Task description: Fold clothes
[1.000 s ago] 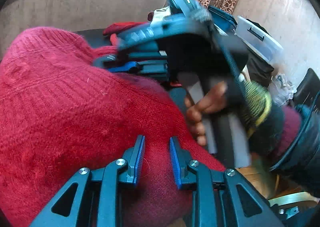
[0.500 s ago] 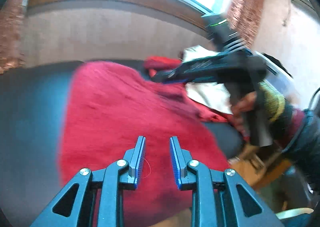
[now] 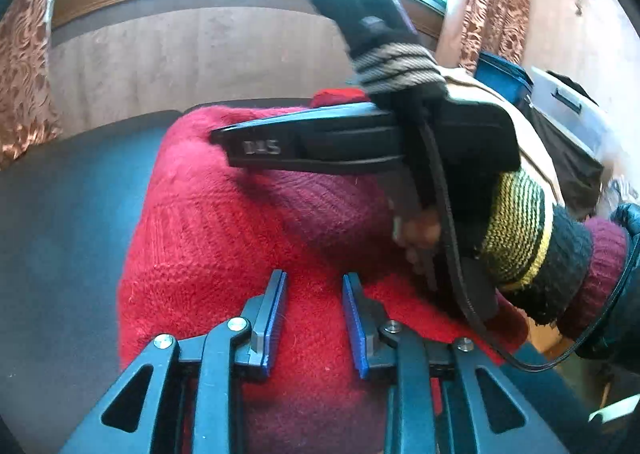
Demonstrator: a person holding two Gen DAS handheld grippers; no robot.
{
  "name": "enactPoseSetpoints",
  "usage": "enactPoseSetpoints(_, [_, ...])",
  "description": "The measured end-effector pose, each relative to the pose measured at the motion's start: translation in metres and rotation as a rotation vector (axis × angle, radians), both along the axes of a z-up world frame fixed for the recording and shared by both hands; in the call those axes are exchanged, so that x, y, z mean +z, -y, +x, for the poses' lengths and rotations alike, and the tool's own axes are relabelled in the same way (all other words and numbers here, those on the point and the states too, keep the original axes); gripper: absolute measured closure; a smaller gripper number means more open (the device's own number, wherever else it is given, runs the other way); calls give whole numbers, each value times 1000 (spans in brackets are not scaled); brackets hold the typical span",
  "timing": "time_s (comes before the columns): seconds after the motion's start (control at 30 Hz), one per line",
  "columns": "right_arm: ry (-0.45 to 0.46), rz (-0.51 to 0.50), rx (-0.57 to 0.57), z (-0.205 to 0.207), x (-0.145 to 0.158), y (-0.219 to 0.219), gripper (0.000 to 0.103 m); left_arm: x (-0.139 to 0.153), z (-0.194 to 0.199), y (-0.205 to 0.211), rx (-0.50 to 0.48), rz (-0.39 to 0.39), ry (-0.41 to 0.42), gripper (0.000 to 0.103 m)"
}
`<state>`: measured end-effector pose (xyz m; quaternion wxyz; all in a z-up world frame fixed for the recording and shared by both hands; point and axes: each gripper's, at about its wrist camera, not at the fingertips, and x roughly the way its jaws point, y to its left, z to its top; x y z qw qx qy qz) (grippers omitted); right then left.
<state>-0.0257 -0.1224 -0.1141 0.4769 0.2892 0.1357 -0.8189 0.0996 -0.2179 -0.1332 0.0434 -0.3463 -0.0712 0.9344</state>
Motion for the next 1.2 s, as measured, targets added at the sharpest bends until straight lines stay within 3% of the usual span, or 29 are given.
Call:
enactPoseSetpoints(0.07, [27,-35,-25,-10,-5,-13,72,-3,-1,0,1,19,-4,75])
enactPoseSetpoints(0.1, [73,-45,-33,-23,-7,-13,64,-3,-2,1,6,29,-6,75])
enactPoseSetpoints(0.13, [107,-51,-36,-33,-9,-12,63,-4,-4,1,7,24,-8,75])
enactPoseSetpoints(0.27, [90,-22,-5,-45,-8,3,62,-4,-9,0,25,3,-13,75])
enactPoseSetpoints(0.37, [124,-44,-1,-50,-9,-3,62,5,-3,10,30,98,-8,75])
enactPoseSetpoints(0.57, [221,-106,10,-57,-6,-11,57,43,29,71,177,227,-103,71])
enactPoseSetpoints(0.63, [287,-138,1,-61,-1,-16,50,42,28,96,220,251,-98,71])
enactPoseSetpoints(0.67, [311,-150,-20,-61,4,-21,39,38,23,105,222,280,-74,70])
enactPoseSetpoints(0.7, [335,-163,-40,-62,8,-27,15,34,18,114,223,310,-50,67])
enactPoseSetpoints(0.77, [377,-216,-55,-62,17,-45,4,26,7,125,213,361,-13,57])
enactPoseSetpoints(0.8, [411,-261,-44,-62,22,-59,4,23,1,128,200,380,-1,51])
enactPoseSetpoints(0.93, [557,-346,-7,-59,24,-118,1,8,-23,138,150,459,49,43])
enactPoseSetpoints(1.1, [692,-302,-86,-54,-3,-185,0,-10,-53,151,87,556,111,40])
enactPoseSetpoints(1.2, [761,-255,-89,-50,-24,-194,0,-13,-71,150,34,579,116,39])
